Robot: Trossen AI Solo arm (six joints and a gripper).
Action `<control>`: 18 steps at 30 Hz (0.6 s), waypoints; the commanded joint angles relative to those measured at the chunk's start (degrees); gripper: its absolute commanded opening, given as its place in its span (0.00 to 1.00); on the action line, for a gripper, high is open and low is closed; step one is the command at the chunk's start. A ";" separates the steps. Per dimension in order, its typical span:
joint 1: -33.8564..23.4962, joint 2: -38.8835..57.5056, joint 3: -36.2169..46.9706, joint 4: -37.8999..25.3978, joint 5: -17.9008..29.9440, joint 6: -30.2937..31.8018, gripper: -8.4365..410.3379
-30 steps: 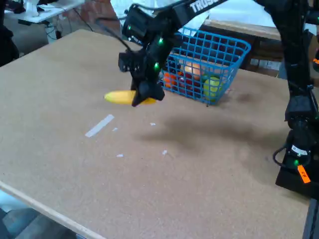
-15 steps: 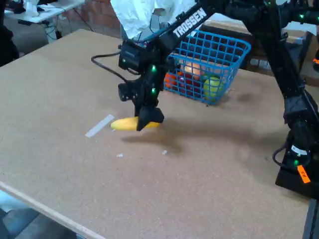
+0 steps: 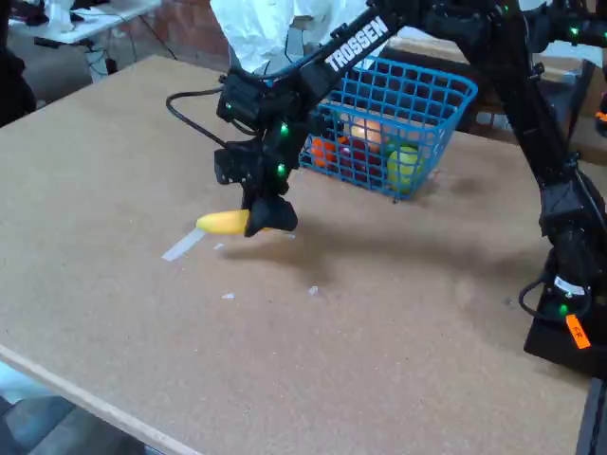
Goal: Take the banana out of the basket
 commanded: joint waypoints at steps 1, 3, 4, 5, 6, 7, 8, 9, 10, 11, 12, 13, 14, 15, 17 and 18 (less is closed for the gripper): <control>0.04 -0.02 0.74 0.46 0.33 -1.90 0.02; 0.07 -0.02 0.72 0.00 0.31 -2.03 0.02; 0.07 -0.02 0.72 -0.02 0.31 -2.05 0.02; 0.07 -0.02 0.72 0.09 0.31 -2.03 0.02; 0.07 -0.02 0.72 0.35 0.33 -2.10 0.02; 0.07 -0.02 0.72 1.01 0.31 -2.10 0.02; 0.07 -0.02 0.72 1.66 0.33 -2.05 0.02; 0.07 -0.02 0.72 2.23 0.31 -2.08 0.02; 0.07 -0.02 0.72 2.75 0.07 -2.08 0.02; 0.07 -0.02 0.72 3.13 -0.20 -2.10 0.02; 0.13 -0.02 0.72 3.37 -0.20 -2.08 0.02; 0.15 -0.02 0.72 3.41 -0.37 -2.10 0.03; 0.15 -0.02 0.72 3.37 -0.94 -2.05 0.04; 0.15 -0.02 0.72 3.28 -1.95 -2.01 0.05; 0.15 -0.02 0.72 3.21 -3.48 -1.62 0.09; 0.15 -0.02 0.72 3.19 -3.65 -1.46 0.11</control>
